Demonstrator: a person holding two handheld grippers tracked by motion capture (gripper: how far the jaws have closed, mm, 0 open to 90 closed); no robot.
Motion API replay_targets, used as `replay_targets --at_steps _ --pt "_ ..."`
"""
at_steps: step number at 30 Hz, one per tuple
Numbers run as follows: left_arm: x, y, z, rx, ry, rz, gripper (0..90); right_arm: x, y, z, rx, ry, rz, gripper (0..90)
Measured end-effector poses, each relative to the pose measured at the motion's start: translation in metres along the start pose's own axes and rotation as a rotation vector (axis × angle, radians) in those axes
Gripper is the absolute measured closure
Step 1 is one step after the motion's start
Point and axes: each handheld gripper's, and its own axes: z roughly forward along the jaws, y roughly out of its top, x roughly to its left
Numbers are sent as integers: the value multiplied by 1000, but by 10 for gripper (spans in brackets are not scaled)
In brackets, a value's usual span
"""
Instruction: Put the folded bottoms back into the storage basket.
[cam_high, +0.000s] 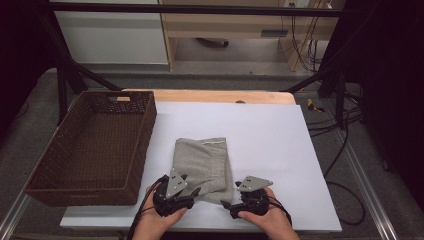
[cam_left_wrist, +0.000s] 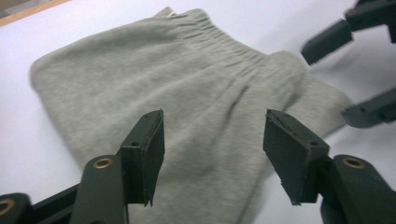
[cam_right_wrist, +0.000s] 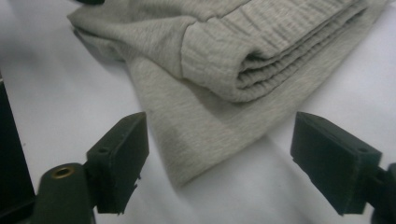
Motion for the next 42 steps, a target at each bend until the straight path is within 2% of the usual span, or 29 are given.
replay_targets --at_steps 5,9,10,13,14,15,17,21,27,30,39,42 --pt "8 -1 0 -6 30 -15 339 1 0 9 43 18 -15 278" --pt "12 -1 -2 -18 47 -28 326 4 2 12 46 11 -34 303" --pt "13 -2 -2 -16 44 -29 324 6 3 13 48 -9 -58 355" --pt "13 -2 -1 -14 48 -31 323 7 5 13 44 -19 -60 487" --pt "13 -2 -1 -14 51 -24 323 7 5 13 44 -19 -60 487" --pt "13 -2 -2 -19 55 -27 323 7 4 12 37 -18 -64 580" --pt "15 -2 -3 -25 63 -28 323 7 3 11 33 -12 -67 679" --pt "17 -2 -3 -31 67 -35 322 5 3 11 29 3 -73 761" --pt "20 -3 -3 -29 62 -49 300 5 4 9 34 5 -95 798" --pt "21 -3 -3 -30 57 -53 263 5 2 6 39 10 -79 802" --pt "21 1 -3 -27 44 -52 183 7 -3 -4 59 16 -75 802" --pt "21 2 -1 -34 24 -71 172 7 -4 -6 61 21 -56 801"
